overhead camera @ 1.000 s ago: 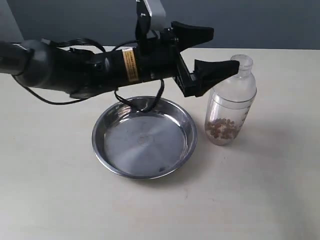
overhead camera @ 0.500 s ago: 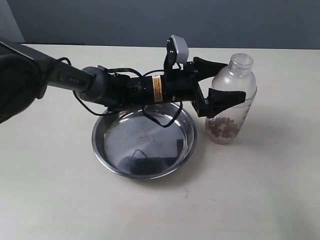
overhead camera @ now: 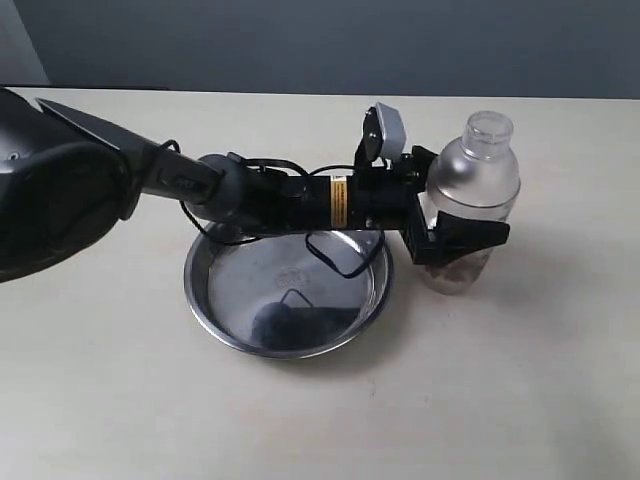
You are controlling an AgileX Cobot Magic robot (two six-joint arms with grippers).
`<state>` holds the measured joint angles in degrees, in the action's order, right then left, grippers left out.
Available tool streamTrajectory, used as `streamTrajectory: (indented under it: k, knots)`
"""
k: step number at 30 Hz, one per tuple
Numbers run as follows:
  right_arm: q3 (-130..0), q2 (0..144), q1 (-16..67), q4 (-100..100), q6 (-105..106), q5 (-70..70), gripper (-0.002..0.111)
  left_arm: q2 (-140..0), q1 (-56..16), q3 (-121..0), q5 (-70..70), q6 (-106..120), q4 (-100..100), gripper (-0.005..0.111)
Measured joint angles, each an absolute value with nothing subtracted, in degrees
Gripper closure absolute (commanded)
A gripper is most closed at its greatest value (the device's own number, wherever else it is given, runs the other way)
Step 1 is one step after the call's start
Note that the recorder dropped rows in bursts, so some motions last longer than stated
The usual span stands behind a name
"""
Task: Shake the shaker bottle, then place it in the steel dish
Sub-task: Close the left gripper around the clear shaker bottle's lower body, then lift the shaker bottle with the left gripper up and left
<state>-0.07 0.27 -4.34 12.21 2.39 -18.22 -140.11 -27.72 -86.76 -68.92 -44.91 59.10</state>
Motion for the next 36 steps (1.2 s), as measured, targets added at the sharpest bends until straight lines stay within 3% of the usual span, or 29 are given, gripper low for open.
streamTrajectory:
  k: [11, 14, 16, 18, 19, 20, 22, 23, 30, 36]
  knots:
    - [-0.1, 0.3, -4.3, 12.2, 2.4, -18.2, 0.109, -140.8, -29.5, -88.0, -61.2, -44.7, 58.7, 0.001]
    - [-0.1, 0.3, -4.3, 12.2, 2.4, -18.2, 0.109, -140.8, -29.5, -88.0, -60.0, -44.6, 57.8, 0.006]
    - [-0.1, 0.3, -4.3, 12.2, 2.4, -18.2, 0.109, -140.8, -29.5, -88.0, -59.8, -44.6, 56.7, 0.020]
    - [-0.1, 0.3, -4.3, 12.2, 2.4, -18.2, 0.109, -140.8, -29.6, -88.0, -59.8, -44.2, 56.3, 0.042]
    - [-0.1, 0.3, -4.3, 12.2, 2.4, -18.2, 0.109, -140.8, -29.6, -88.0, -59.8, -44.1, 56.1, 0.059]
    - [-0.1, 0.3, -4.3, 12.2, 2.4, -18.2, 0.109, -140.8, -29.6, -88.0, -59.8, -44.0, 56.1, 0.068]
    - [-0.1, 0.3, -4.3, 12.2, 2.4, -18.2, 0.109, -140.8, -29.8, -88.0, -59.8, -43.9, 56.1, 0.098]
    - [-0.1, 0.3, -4.3, 12.2, 2.4, -18.2, 0.109, -140.8, -29.8, -88.0, -59.9, -43.9, 56.1, 0.104]
    - [-0.1, 0.3, -4.3, 12.2, 2.4, -18.2, 0.109, -140.9, -30.3, -88.0, -60.4, -44.1, 56.1, 0.106]
    - [-0.1, 0.3, -4.3, 12.2, 2.4, -18.2, 0.109, -134.0, -30.1, -87.9, -45.6, -44.9, 56.8, 0.106]
